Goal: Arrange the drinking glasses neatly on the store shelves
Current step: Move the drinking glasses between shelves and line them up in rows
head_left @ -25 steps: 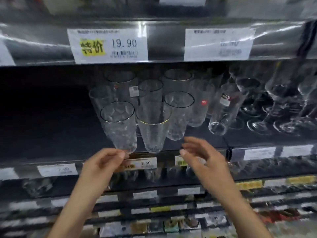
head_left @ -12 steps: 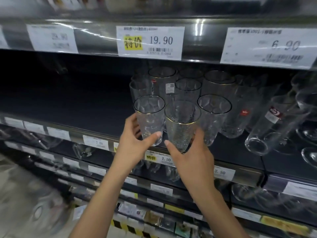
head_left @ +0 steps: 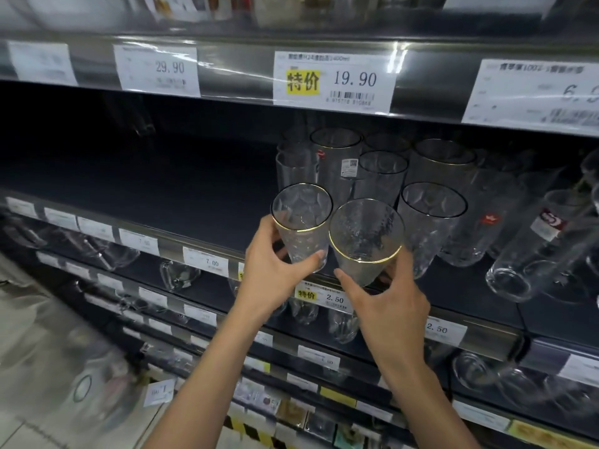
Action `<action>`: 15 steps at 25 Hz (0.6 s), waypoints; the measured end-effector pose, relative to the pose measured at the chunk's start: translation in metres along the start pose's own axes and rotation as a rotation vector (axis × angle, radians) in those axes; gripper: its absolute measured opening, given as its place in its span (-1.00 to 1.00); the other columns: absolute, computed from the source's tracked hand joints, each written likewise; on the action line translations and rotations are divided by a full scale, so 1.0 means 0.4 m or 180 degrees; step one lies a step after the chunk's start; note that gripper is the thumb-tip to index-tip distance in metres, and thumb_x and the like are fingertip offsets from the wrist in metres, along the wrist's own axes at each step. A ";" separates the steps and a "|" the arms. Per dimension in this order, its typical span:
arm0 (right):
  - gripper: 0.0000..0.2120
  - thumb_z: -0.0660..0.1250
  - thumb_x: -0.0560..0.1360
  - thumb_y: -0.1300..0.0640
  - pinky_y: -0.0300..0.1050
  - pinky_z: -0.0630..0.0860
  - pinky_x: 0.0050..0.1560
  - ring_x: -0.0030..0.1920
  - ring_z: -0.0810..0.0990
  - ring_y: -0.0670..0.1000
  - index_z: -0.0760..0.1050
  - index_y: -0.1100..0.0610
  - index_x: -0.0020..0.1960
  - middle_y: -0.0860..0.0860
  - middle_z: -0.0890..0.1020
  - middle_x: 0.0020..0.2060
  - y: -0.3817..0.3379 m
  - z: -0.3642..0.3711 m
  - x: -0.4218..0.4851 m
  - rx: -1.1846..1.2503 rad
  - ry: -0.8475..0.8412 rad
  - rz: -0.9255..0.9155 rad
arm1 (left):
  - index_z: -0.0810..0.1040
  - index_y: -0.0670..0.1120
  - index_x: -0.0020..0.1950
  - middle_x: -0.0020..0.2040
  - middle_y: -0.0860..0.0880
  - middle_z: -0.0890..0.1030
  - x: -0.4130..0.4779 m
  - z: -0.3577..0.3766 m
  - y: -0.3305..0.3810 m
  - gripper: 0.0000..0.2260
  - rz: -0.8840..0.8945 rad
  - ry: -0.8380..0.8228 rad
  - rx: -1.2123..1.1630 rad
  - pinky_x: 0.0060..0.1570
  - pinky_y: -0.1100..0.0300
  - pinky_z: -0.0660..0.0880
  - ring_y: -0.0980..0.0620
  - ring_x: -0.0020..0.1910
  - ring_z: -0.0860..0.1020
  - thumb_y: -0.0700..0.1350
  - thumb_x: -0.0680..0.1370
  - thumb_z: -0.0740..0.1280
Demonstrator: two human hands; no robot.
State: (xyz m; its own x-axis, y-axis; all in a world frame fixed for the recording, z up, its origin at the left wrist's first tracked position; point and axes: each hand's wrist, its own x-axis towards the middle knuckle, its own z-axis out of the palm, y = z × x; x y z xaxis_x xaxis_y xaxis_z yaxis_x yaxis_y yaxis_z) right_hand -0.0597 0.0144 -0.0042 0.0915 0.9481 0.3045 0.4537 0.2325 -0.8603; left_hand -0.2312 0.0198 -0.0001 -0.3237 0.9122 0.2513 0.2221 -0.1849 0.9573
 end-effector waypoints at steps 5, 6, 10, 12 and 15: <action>-0.35 0.58 0.30 -0.14 -0.09 0.56 0.14 0.11 0.60 -0.15 0.34 -0.24 0.29 -0.23 0.61 0.09 -0.064 -0.023 -0.006 0.0596 -0.0170 -0.0366 | 0.42 0.10 0.28 0.19 0.09 0.60 -0.040 -0.044 0.031 -0.41 0.0379 0.0357 -0.0340 0.12 0.30 0.55 0.14 0.18 0.61 -0.21 0.37 0.59; -0.36 0.58 0.31 -0.12 -0.11 0.55 0.13 0.13 0.59 -0.14 0.35 -0.24 0.28 -0.23 0.60 0.10 -0.081 -0.024 -0.011 0.0763 -0.0313 -0.0433 | 0.41 0.07 0.28 0.17 0.10 0.61 -0.048 -0.060 0.037 -0.41 0.0459 0.0422 -0.0413 0.10 0.34 0.53 0.17 0.16 0.61 -0.16 0.35 0.58; -0.47 0.43 0.31 -0.11 -0.39 0.49 0.03 0.12 0.59 -0.20 0.36 -0.22 0.24 -0.28 0.59 0.08 -0.145 0.011 -0.045 0.1534 -0.1130 -0.0530 | 0.39 -0.02 0.31 0.09 0.18 0.66 -0.094 -0.139 0.052 -0.40 0.0589 0.0765 -0.0873 0.02 0.31 0.55 0.17 0.09 0.64 0.05 0.29 0.40; -0.48 0.43 0.32 -0.07 -0.43 0.48 0.03 0.13 0.59 -0.24 0.39 -0.20 0.25 -0.31 0.61 0.09 -0.170 0.053 -0.060 0.1947 -0.1555 -0.0356 | 0.33 -0.23 0.41 0.12 -0.08 0.67 -0.112 -0.192 0.033 -0.26 0.0403 0.0803 -0.1318 -0.09 0.06 0.61 -0.09 -0.02 0.68 0.04 0.30 0.41; -0.42 0.54 0.27 -0.24 -0.06 0.60 0.07 0.08 0.64 -0.01 0.49 -0.18 0.24 -0.07 0.66 0.13 -0.201 0.128 -0.079 0.2433 -0.2043 0.0190 | 0.30 -0.33 0.43 0.10 -0.28 0.55 -0.150 -0.276 0.014 -0.07 0.0022 0.1083 -0.1643 -0.04 -0.15 0.51 -0.25 -0.03 0.58 0.19 0.28 0.55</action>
State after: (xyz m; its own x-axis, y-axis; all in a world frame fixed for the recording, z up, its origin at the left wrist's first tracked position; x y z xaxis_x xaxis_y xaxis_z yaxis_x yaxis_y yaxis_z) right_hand -0.1445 -0.0233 0.0344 -0.5029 0.8479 0.1679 -0.2487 0.0441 -0.9676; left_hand -0.3121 -0.0763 0.0059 -0.6180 0.7582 0.2079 -0.2208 -0.4211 0.8797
